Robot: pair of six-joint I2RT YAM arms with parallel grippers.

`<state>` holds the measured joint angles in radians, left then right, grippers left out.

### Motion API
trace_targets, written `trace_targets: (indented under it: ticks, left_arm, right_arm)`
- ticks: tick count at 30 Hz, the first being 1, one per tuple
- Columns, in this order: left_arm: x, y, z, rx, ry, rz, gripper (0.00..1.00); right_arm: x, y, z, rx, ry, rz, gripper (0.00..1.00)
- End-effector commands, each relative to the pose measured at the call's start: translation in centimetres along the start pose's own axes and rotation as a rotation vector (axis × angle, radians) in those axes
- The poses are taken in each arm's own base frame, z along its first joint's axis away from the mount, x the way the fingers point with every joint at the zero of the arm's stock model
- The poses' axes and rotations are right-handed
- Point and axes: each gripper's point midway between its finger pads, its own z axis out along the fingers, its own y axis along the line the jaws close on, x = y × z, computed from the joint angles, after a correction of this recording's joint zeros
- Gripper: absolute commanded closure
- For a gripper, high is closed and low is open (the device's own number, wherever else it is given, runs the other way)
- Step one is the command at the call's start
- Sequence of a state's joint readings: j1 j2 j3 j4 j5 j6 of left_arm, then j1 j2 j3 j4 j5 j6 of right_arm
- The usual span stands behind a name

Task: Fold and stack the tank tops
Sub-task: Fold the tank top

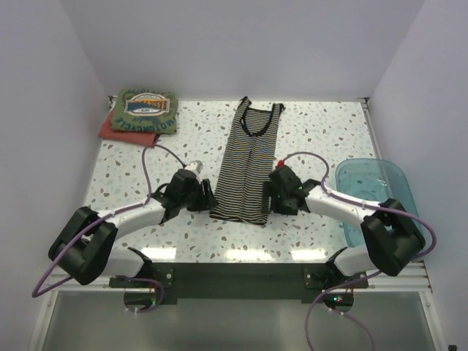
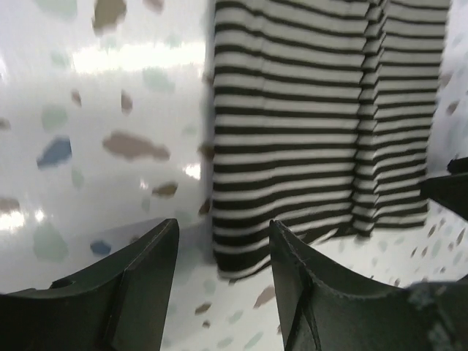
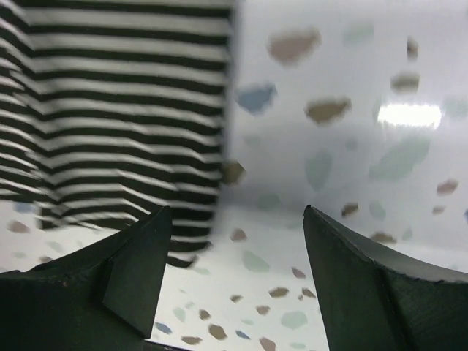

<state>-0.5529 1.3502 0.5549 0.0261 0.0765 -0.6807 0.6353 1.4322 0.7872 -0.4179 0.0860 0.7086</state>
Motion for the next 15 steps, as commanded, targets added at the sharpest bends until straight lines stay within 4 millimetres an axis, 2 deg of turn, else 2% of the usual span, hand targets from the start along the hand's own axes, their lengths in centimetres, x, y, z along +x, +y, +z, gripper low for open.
trace_targets:
  ticks: [1, 2, 3, 5, 9, 15]
  left_arm:
    - [1.9, -1.2, -1.0, 0.096, 0.003, -0.015, 0.42]
    - [3.1, -0.8, -1.1, 0.095, 0.020, -0.014, 0.42]
    - [3.3, -0.8, -1.2, 0.103, 0.016, -0.023, 0.41]
    - [4.2, -0.5, -1.2, 0.104, 0.034, -0.031, 0.41]
    - [4.9, -0.1, -1.1, 0.073, 0.046, -0.040, 0.43]
    - [5.7, 1.5, -0.8, -0.004, 0.064, -0.055, 0.51]
  right_arm:
    - [1.4, 0.4, -0.2, -0.045, -0.043, 0.132, 0.24]
    - [1.8, 0.7, -0.7, -0.065, -0.051, 0.154, 0.24]
    - [2.8, 0.1, -0.4, -0.059, -0.035, 0.164, 0.24]
    - [3.1, 0.3, -0.5, -0.079, -0.041, 0.198, 0.24]
    - [4.2, 0.2, -0.1, -0.087, -0.021, 0.223, 0.25]
    - [5.5, 0.8, 0.0, -0.094, 0.006, 0.238, 0.33]
